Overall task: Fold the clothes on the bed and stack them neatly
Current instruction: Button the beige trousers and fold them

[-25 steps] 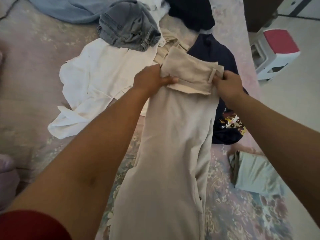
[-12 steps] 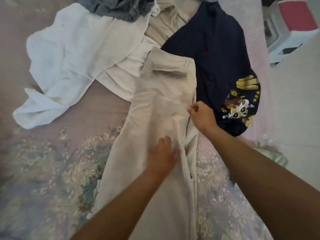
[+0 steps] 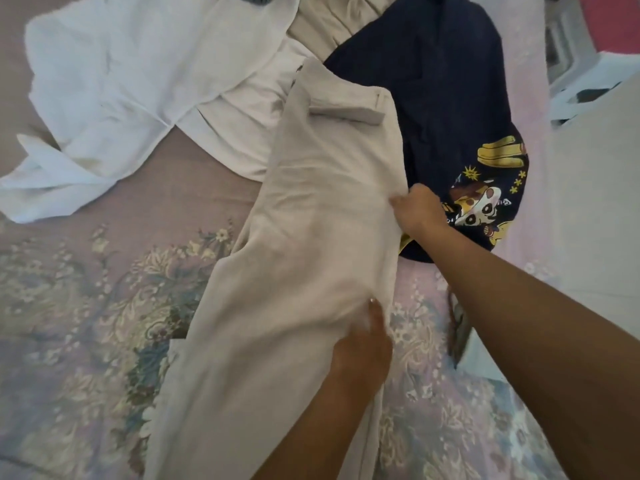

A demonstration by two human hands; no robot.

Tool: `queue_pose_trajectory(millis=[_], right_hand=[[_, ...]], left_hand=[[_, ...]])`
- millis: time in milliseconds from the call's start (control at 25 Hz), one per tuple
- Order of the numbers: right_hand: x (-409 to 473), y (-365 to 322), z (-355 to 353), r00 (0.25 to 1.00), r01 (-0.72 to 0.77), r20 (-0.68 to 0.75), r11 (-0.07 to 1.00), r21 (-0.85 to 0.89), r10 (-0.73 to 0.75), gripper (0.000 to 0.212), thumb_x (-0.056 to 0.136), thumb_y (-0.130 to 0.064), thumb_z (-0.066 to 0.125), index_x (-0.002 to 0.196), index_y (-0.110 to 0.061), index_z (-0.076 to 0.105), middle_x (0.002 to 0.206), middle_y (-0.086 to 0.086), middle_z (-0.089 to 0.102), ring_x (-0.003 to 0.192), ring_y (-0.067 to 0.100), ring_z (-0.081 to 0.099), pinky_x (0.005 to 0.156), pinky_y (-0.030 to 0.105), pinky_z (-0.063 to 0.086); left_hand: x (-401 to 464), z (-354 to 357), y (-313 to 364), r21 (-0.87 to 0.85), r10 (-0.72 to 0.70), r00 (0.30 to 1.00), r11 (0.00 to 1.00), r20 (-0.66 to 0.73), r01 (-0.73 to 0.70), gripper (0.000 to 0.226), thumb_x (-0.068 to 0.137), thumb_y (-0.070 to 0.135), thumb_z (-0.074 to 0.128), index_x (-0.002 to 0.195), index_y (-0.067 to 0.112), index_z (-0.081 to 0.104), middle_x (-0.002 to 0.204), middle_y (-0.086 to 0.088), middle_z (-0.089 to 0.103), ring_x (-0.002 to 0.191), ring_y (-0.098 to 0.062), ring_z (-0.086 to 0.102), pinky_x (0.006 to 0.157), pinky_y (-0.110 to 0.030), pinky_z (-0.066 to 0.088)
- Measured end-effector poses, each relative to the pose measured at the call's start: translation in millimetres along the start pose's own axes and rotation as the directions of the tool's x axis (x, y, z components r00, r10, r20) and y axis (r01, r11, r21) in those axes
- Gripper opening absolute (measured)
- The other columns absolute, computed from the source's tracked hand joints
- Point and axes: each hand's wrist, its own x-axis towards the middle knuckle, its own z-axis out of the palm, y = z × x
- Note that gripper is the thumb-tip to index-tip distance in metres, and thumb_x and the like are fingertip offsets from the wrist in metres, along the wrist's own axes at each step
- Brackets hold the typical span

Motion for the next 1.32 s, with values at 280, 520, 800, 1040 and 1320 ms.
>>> queue_pose_trajectory(millis=[280,520,800,1040,1320], right_hand=[[30,-44,7,0.998,-0.031,-0.041,0.902,0.431,0.054,0.022,0.105,-0.027,0.052,0.103,-0.006,0.059,0.103,0.009,0.060,0.093,0.023,0.056,0.088,0.038,0.047],[47,-51,10,0.987,0.064,-0.153,0.993,0.101,-0.048,0.037,0.097,-0.008,0.058,0.132,0.000,0.050,0.138,0.019,0.053,0.127,0.035,0.050,0.102,0.045,0.045],[-49,-94,102,0.247,0.951,0.619,0.064,-0.302,-0.746,0.048,0.088,-0.005,0.069,0.135,-0.015,0.064,0.152,0.011,0.050,0.144,0.036,0.041,0.113,0.052,0.036],[-68,-113,125,0.138,0.945,0.828,-0.177,-0.274,-0.543,0.023,0.096,-0.022,0.066,0.117,-0.018,0.075,0.124,0.005,0.071,0.130,0.028,0.056,0.105,0.042,0.040],[-74,-100,103,0.163,0.943,0.866,-0.185,-0.278,-0.472,0.025,0.099,-0.014,0.059,0.120,-0.016,0.073,0.117,0.008,0.073,0.116,0.033,0.062,0.106,0.045,0.039]], left_hand=[[-5,-50,-97,-0.141,-0.231,0.690,0.973,-0.686,0.185,0.032,0.095,0.014,0.056,0.120,-0.005,0.063,0.103,-0.024,0.066,0.093,-0.038,0.061,0.082,-0.045,0.051],[-24,-48,-166,-0.490,-0.550,0.764,0.796,-0.337,0.356,0.037,0.095,0.000,0.064,0.128,-0.012,0.055,0.121,-0.035,0.052,0.115,-0.048,0.052,0.102,-0.055,0.039],[-132,-15,-174,-0.414,-0.716,0.561,0.698,-0.416,0.584,0.043,0.083,0.004,0.077,0.118,-0.012,0.059,0.110,-0.036,0.059,0.104,-0.052,0.056,0.089,-0.058,0.043],[-157,-6,-169,-0.684,-0.792,0.584,0.525,-0.176,0.506,0.023,0.088,0.005,0.076,0.105,-0.005,0.065,0.106,-0.022,0.059,0.104,-0.040,0.056,0.088,-0.047,0.043],[-162,-19,-127,-0.666,-0.458,0.825,0.733,-0.331,0.139,0.023,0.076,-0.013,0.077,0.070,-0.001,0.059,0.136,-0.024,0.046,0.126,-0.023,0.054,0.084,-0.032,0.050]])
